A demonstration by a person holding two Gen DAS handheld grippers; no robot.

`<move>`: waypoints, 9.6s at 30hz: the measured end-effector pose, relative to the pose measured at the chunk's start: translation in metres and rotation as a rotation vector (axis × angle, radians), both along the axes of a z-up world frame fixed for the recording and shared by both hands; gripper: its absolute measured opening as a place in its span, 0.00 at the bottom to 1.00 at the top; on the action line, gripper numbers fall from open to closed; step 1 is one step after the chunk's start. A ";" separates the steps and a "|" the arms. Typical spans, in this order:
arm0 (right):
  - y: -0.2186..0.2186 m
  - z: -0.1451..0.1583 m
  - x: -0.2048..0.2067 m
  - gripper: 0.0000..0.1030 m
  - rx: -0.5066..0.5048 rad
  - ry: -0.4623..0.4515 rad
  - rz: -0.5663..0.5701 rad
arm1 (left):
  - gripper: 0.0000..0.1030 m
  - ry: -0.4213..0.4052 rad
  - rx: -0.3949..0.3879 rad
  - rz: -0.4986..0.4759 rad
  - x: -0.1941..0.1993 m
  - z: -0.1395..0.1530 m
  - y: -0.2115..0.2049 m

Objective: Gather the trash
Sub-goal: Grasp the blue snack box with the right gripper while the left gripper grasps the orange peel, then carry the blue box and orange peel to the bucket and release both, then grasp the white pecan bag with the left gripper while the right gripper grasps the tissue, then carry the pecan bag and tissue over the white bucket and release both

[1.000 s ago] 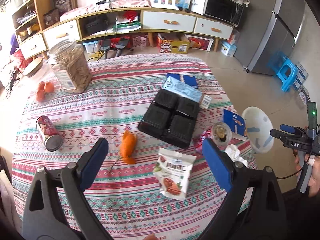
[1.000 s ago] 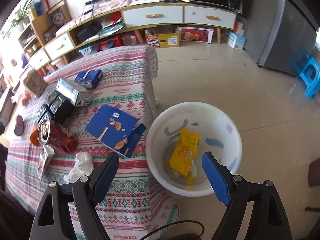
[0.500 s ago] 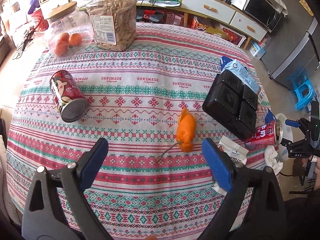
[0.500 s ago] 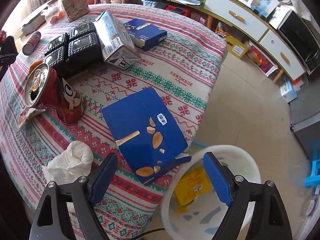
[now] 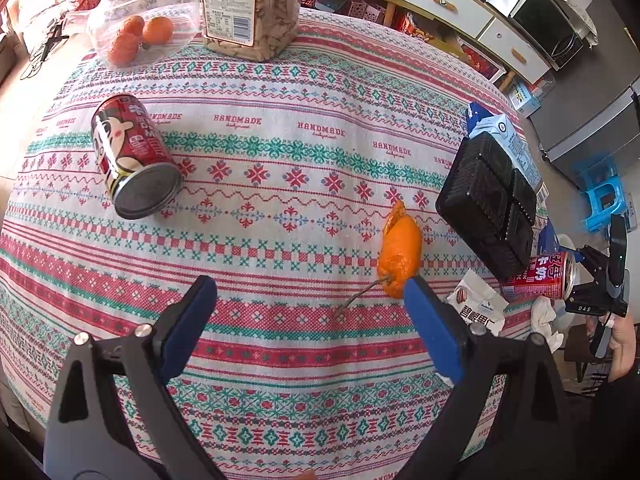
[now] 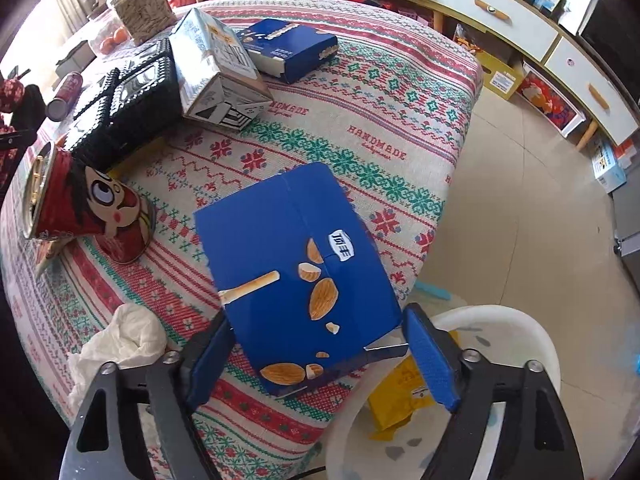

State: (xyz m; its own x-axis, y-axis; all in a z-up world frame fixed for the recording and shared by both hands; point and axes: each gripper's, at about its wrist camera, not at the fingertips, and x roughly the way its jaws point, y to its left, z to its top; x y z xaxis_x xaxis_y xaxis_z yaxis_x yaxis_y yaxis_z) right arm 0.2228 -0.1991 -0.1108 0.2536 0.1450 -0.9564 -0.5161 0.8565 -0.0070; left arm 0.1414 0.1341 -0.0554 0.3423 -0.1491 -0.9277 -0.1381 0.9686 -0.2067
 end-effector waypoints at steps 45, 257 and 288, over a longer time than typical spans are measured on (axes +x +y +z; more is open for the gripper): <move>-0.082 0.076 -0.119 0.72 0.150 -0.177 -0.525 | 0.22 -0.240 -0.018 -0.192 -0.035 0.053 -0.066; -0.033 0.074 -0.122 0.11 0.201 -0.151 -0.401 | 0.07 -0.222 0.013 -0.371 -0.071 0.039 -0.133; -0.188 0.068 -0.168 0.11 0.191 -0.169 -0.714 | 0.07 -0.226 -0.065 -0.706 -0.020 0.030 -0.379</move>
State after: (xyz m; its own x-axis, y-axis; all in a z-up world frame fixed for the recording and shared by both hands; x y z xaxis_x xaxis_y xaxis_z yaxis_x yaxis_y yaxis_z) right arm 0.0546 -0.3873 -0.0426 0.4887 0.0504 -0.8710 0.1590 0.9765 0.1457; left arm 0.1211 -0.2447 -0.0258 0.3265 -0.4563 -0.8277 0.5651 0.7962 -0.2160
